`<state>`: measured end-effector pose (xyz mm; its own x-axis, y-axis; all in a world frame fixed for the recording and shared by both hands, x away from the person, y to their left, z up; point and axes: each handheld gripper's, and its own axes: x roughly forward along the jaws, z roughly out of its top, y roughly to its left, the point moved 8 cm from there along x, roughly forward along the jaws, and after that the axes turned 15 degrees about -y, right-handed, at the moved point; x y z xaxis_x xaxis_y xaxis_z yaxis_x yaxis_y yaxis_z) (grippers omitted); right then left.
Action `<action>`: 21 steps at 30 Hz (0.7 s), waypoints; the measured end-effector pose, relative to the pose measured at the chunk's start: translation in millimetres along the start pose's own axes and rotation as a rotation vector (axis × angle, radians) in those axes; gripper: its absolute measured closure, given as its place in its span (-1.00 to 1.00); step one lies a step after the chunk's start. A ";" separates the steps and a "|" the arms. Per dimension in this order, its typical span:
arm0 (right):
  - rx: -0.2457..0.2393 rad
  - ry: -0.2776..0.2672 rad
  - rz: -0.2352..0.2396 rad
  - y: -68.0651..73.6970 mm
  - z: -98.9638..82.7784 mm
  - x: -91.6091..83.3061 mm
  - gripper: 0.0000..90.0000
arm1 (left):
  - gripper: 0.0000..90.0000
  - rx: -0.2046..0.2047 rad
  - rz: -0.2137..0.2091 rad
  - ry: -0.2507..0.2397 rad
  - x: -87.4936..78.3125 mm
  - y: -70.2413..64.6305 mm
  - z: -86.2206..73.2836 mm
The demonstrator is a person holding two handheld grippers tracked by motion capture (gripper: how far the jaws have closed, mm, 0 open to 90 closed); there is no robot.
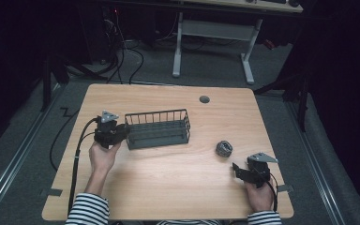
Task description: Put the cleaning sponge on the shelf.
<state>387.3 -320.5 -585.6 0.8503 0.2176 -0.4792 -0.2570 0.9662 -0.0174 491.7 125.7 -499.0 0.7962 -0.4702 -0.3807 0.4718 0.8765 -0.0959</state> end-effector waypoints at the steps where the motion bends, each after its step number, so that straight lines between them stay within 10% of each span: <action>1: 0.000 0.000 0.000 0.0 0.0 0.0 -0.30 | 0.56 -0.001 -0.001 -0.002 0.4 -1.1 -0.1; 21: -0.001 0.000 0.002 0.2 0.0 0.1 -0.30 | 0.59 0.023 -0.056 -0.008 4.5 -29.3 1.1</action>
<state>387.3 -320.3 -585.6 0.8499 0.2191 -0.4792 -0.2590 0.9657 -0.0179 481.9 97.7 -496.9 0.7712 -0.5198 -0.3675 0.5247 0.8459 -0.0955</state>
